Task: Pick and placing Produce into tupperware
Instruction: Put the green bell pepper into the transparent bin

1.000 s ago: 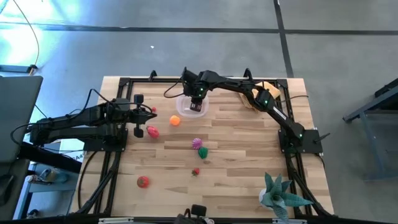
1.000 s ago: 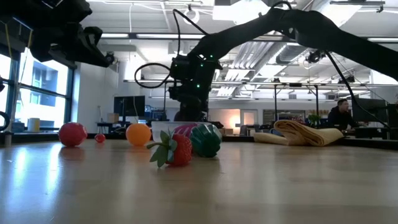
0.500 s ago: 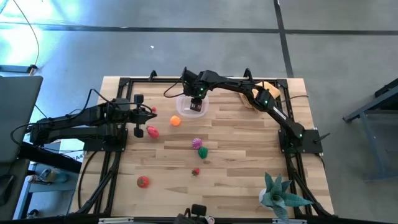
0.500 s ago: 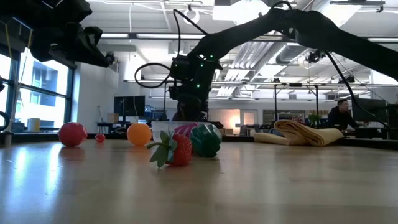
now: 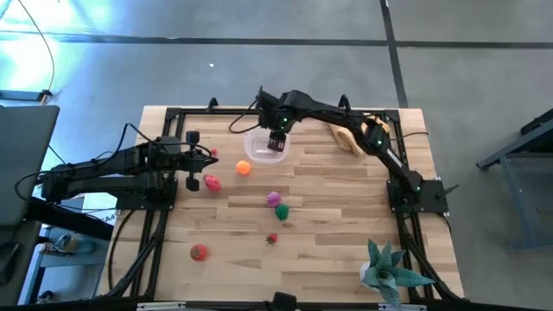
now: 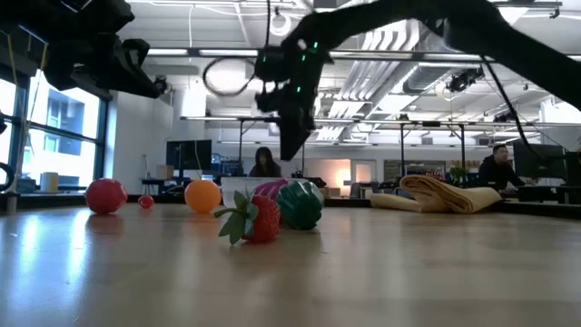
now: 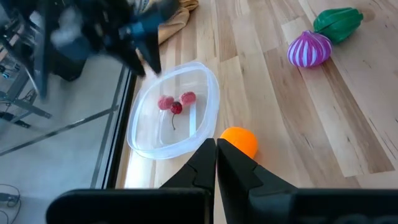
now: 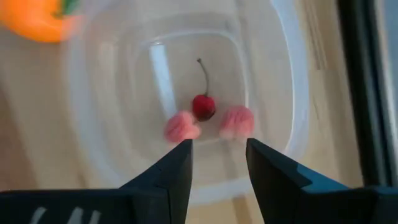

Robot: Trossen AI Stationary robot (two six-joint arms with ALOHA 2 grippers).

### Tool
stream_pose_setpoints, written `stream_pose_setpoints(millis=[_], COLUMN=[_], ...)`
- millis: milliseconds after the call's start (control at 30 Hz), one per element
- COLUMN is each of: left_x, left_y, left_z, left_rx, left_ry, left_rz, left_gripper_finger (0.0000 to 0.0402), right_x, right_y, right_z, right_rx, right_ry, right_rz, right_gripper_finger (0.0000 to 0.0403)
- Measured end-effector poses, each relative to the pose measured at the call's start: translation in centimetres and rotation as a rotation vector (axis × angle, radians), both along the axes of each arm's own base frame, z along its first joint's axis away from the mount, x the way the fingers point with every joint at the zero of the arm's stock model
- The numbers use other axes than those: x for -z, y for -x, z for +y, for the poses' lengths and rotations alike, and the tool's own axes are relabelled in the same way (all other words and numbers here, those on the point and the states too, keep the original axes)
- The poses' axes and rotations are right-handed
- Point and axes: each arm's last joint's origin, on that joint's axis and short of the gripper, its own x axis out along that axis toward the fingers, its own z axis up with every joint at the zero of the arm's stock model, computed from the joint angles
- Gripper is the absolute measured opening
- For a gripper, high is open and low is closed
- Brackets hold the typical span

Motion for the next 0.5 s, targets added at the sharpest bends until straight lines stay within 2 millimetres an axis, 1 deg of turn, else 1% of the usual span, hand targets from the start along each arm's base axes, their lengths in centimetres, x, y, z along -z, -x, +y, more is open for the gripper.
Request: stream_pose_setpoints(millis=[133, 233, 300, 400, 500], left_x=[0.0, 0.0, 0.0, 0.0, 0.0], left_y=[0.0, 0.0, 0.0, 0.0, 0.0], left_z=[0.0, 0.0, 0.0, 0.0, 0.0], left_rx=[0.000, 0.000, 0.000, 0.000, 0.000], left_ry=[0.000, 0.000, 0.000, 0.000, 0.000], left_rz=[0.000, 0.000, 0.000, 0.000, 0.000], left_gripper_finger=[0.0005, 0.0005, 0.0005, 0.0005, 0.0005], right_x=[-3.2, -5.0, -5.8, -5.9, -4.9], right_y=[0.8, 1.3, 1.7, 2.4, 3.3], right_z=[2.4, 4.7, 6.4, 8.9, 11.4], right_rx=[0.006, 0.001, 0.003, 0.051, 0.158], right_ry=[0.076, 0.116, 0.140, 0.161, 0.183], right_rz=[-0.008, -0.024, -0.028, -0.011, 0.013], right_gripper_finger=[0.0142, 0.0142, 0.0142, 0.0142, 0.0142])
